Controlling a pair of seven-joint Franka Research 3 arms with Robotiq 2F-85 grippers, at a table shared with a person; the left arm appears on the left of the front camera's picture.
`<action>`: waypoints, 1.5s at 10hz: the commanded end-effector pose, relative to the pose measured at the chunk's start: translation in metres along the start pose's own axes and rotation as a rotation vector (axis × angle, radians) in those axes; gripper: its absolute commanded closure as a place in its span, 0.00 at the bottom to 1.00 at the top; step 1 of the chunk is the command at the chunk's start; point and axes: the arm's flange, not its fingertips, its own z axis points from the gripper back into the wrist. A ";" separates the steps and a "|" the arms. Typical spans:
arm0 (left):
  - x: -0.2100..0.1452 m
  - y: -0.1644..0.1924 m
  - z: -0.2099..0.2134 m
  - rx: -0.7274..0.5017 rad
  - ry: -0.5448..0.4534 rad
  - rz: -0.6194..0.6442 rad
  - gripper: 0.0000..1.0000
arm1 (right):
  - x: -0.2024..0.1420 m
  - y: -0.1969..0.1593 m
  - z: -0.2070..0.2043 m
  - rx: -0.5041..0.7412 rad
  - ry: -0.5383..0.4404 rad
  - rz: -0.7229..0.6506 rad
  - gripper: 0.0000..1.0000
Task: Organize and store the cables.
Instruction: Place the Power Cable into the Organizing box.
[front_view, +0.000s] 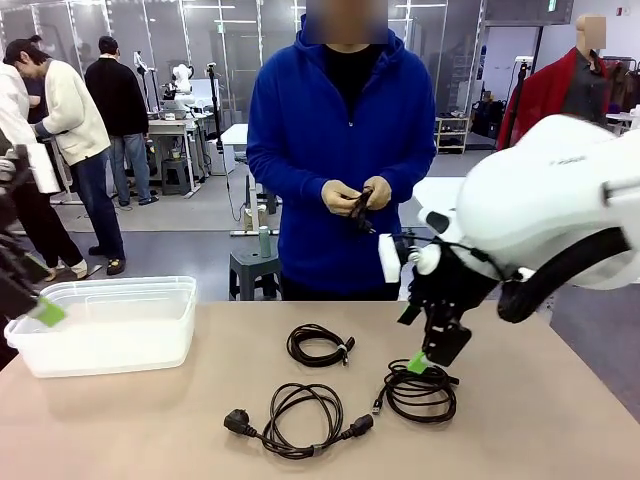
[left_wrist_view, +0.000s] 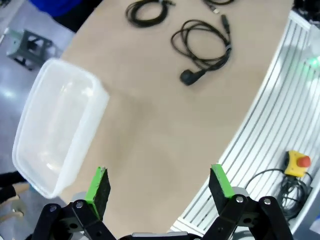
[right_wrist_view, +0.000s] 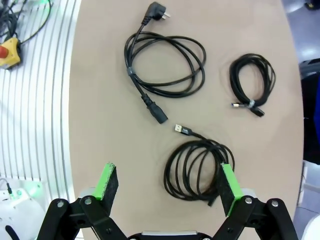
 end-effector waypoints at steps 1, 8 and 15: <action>0.039 -0.008 -0.010 0.002 -0.012 -0.046 0.00 | -0.028 0.009 0.016 -0.034 -0.058 -0.021 0.00; 0.138 -0.068 -0.082 -0.038 0.128 -0.198 0.00 | -0.139 0.028 0.091 -0.200 -0.182 -0.241 0.00; 0.172 -0.094 -0.188 -0.175 0.197 -0.255 0.00 | -0.223 0.042 0.119 -0.267 -0.187 -0.432 0.00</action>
